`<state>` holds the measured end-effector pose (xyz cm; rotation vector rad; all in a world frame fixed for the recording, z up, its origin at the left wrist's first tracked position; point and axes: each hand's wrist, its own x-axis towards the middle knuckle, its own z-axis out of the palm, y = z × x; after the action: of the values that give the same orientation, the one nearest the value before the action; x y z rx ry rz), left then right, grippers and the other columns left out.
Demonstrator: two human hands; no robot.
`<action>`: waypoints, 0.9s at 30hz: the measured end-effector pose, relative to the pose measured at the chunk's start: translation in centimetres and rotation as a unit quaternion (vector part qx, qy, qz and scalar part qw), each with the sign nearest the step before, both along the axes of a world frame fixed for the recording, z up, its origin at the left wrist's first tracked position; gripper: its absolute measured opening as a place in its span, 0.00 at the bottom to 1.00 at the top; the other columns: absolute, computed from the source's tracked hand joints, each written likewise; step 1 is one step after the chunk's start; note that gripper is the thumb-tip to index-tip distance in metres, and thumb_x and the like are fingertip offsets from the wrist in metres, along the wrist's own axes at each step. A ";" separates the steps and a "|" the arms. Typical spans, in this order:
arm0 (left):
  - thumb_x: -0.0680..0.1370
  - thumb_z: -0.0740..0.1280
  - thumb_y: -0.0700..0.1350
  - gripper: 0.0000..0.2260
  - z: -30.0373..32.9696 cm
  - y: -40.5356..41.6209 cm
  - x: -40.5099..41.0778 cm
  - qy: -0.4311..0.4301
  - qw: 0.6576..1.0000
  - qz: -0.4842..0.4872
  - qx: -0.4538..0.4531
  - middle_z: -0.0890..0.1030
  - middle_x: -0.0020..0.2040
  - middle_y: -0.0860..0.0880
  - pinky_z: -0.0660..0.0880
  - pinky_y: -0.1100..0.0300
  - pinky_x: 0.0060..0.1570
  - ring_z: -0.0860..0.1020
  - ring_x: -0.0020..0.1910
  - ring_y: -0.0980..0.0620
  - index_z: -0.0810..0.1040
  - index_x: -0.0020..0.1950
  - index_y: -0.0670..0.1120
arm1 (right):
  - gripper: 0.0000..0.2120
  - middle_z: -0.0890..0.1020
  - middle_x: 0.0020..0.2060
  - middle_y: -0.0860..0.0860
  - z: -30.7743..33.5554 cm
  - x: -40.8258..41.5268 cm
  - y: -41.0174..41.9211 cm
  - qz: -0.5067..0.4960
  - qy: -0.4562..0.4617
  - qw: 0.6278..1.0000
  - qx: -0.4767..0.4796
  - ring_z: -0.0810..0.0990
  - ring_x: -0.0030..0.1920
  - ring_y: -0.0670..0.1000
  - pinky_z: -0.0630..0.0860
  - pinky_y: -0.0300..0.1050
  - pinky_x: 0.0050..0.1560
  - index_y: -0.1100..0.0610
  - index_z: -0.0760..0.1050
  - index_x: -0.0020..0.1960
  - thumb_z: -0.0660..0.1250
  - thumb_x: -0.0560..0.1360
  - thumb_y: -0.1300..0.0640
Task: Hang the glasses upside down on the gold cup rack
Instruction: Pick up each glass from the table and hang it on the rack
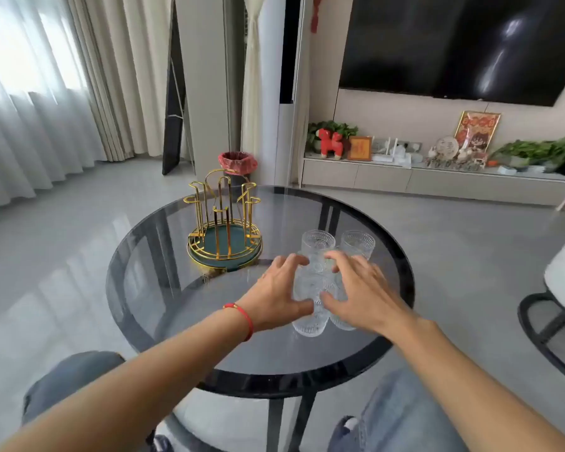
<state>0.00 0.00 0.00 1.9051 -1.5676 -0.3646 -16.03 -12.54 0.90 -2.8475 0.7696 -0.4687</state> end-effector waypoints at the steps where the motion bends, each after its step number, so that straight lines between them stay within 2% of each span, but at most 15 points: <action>1: 0.73 0.75 0.48 0.35 -0.4 0.1 -0.7 0.021 1.000 0.002 0.007 0.68 0.69 0.44 0.72 0.55 0.63 0.72 0.65 0.44 0.61 0.76 0.49 | 0.36 0.75 0.68 0.50 -0.5 -0.3 0.3 -0.005 0.018 1.000 0.014 0.69 0.71 0.54 0.61 0.51 0.72 0.50 0.60 0.77 0.67 0.75 0.39; 3: 0.72 0.76 0.46 0.40 -1.3 -0.1 -1.6 0.003 1.000 0.010 -0.001 0.67 0.70 0.42 0.69 0.51 0.69 0.69 0.68 0.41 0.57 0.78 0.49 | 0.42 0.74 0.70 0.52 -1.3 -0.5 0.3 -0.001 0.041 0.999 -0.010 0.68 0.73 0.54 0.59 0.51 0.75 0.52 0.57 0.78 0.66 0.72 0.34; 6: 0.70 0.75 0.42 0.43 -2.8 -1.1 -2.3 -0.035 0.999 0.016 -0.031 0.67 0.68 0.41 0.69 0.49 0.68 0.69 0.65 0.38 0.56 0.79 0.48 | 0.44 0.75 0.66 0.50 -1.8 -0.2 -0.3 0.020 0.039 0.998 -0.040 0.66 0.72 0.52 0.56 0.50 0.76 0.51 0.58 0.78 0.63 0.69 0.30; 8: 0.69 0.75 0.41 0.43 -3.6 -1.6 -1.9 -0.024 0.998 0.018 -0.055 0.68 0.67 0.41 0.69 0.55 0.65 0.70 0.64 0.38 0.57 0.79 0.48 | 0.43 0.74 0.65 0.48 -1.8 0.2 -0.6 0.034 0.030 0.998 -0.040 0.63 0.71 0.50 0.54 0.51 0.78 0.51 0.59 0.78 0.63 0.69 0.31; 10: 0.69 0.76 0.42 0.43 -4.4 -1.9 -1.5 -0.009 0.998 0.023 -0.053 0.68 0.68 0.42 0.65 0.65 0.58 0.71 0.65 0.40 0.57 0.79 0.48 | 0.43 0.74 0.64 0.48 -2.1 0.5 -0.6 0.038 0.031 0.999 0.001 0.63 0.72 0.48 0.50 0.54 0.80 0.50 0.58 0.78 0.64 0.68 0.33; 12: 0.70 0.77 0.45 0.43 -4.9 -2.3 -1.0 0.000 0.999 0.020 -0.048 0.69 0.68 0.43 0.62 0.69 0.54 0.72 0.65 0.42 0.56 0.79 0.49 | 0.44 0.75 0.63 0.48 -2.3 0.7 -0.7 0.038 0.007 0.998 0.049 0.63 0.72 0.45 0.45 0.53 0.81 0.49 0.56 0.78 0.68 0.68 0.36; 14: 0.70 0.78 0.48 0.44 -5.0 -2.3 -0.5 -0.002 0.999 0.021 -0.048 0.70 0.67 0.45 0.66 0.66 0.54 0.74 0.63 0.45 0.57 0.79 0.51 | 0.44 0.76 0.62 0.48 -2.1 0.8 -0.6 0.038 -0.016 0.996 0.076 0.62 0.70 0.39 0.39 0.49 0.81 0.47 0.56 0.77 0.72 0.66 0.38; 16: 0.69 0.79 0.50 0.44 -4.6 -1.9 0.0 -0.009 0.998 0.026 -0.062 0.71 0.65 0.47 0.70 0.62 0.56 0.75 0.62 0.47 0.59 0.78 0.51 | 0.44 0.77 0.61 0.47 -1.8 1.1 -0.2 0.049 -0.042 0.995 0.082 0.63 0.69 0.37 0.37 0.45 0.80 0.45 0.57 0.75 0.73 0.65 0.40; 17: 0.67 0.80 0.51 0.44 -4.3 -1.5 0.3 -0.014 0.997 0.028 -0.070 0.70 0.65 0.49 0.71 0.62 0.57 0.74 0.62 0.49 0.59 0.78 0.52 | 0.43 0.77 0.62 0.47 -1.6 1.4 0.0 0.056 -0.052 0.993 0.085 0.64 0.70 0.37 0.39 0.45 0.80 0.44 0.57 0.75 0.74 0.65 0.40; 19: 0.65 0.79 0.53 0.45 -3.3 -0.8 1.5 -0.017 0.996 0.033 -0.087 0.70 0.64 0.52 0.71 0.62 0.57 0.72 0.61 0.53 0.61 0.77 0.53 | 0.41 0.76 0.63 0.44 -1.0 2.0 0.4 0.075 -0.077 0.988 0.112 0.64 0.70 0.35 0.48 0.44 0.80 0.40 0.57 0.74 0.74 0.67 0.41; 21: 0.63 0.78 0.58 0.43 -1.8 -0.1 3.2 0.001 0.993 0.044 -0.106 0.71 0.61 0.54 0.74 0.63 0.56 0.72 0.58 0.57 0.66 0.75 0.54 | 0.37 0.75 0.66 0.39 -0.2 2.9 0.5 0.092 -0.114 0.974 0.175 0.64 0.71 0.34 0.60 0.38 0.73 0.36 0.59 0.73 0.74 0.70 0.41; 23: 0.61 0.77 0.62 0.39 -0.4 0.5 5.3 0.072 0.985 0.085 -0.132 0.74 0.60 0.55 0.74 0.64 0.56 0.75 0.58 0.58 0.72 0.70 0.55 | 0.29 0.74 0.68 0.37 0.4 4.3 0.8 0.102 -0.178 0.949 0.238 0.69 0.72 0.36 0.66 0.37 0.69 0.38 0.64 0.72 0.71 0.74 0.42; 24: 0.60 0.78 0.62 0.37 0.1 0.7 6.3 0.145 0.973 0.108 -0.143 0.76 0.59 0.54 0.76 0.63 0.55 0.76 0.58 0.57 0.74 0.67 0.55 | 0.25 0.75 0.68 0.37 0.5 5.2 1.0 0.095 -0.216 0.937 0.259 0.71 0.71 0.37 0.69 0.36 0.68 0.40 0.67 0.71 0.70 0.76 0.43; 25: 0.60 0.79 0.61 0.36 0.5 0.9 7.4 0.240 0.950 0.124 -0.157 0.77 0.60 0.51 0.79 0.59 0.52 0.79 0.58 0.53 0.75 0.65 0.54 | 0.21 0.75 0.68 0.38 0.6 6.2 1.2 0.076 -0.244 0.927 0.273 0.73 0.69 0.36 0.72 0.35 0.66 0.41 0.70 0.70 0.68 0.78 0.44; 27: 0.60 0.82 0.55 0.36 0.6 1.1 9.1 0.430 0.876 0.123 -0.180 0.78 0.62 0.42 0.83 0.50 0.47 0.83 0.55 0.45 0.74 0.65 0.48 | 0.19 0.75 0.68 0.40 0.7 8.3 1.6 0.031 -0.244 0.914 0.324 0.78 0.63 0.36 0.76 0.34 0.60 0.41 0.69 0.72 0.64 0.82 0.41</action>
<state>9.10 1.11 0.60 1.3243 -0.7203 -0.6428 -7.75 -10.99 1.56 -2.0142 0.5861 -0.7154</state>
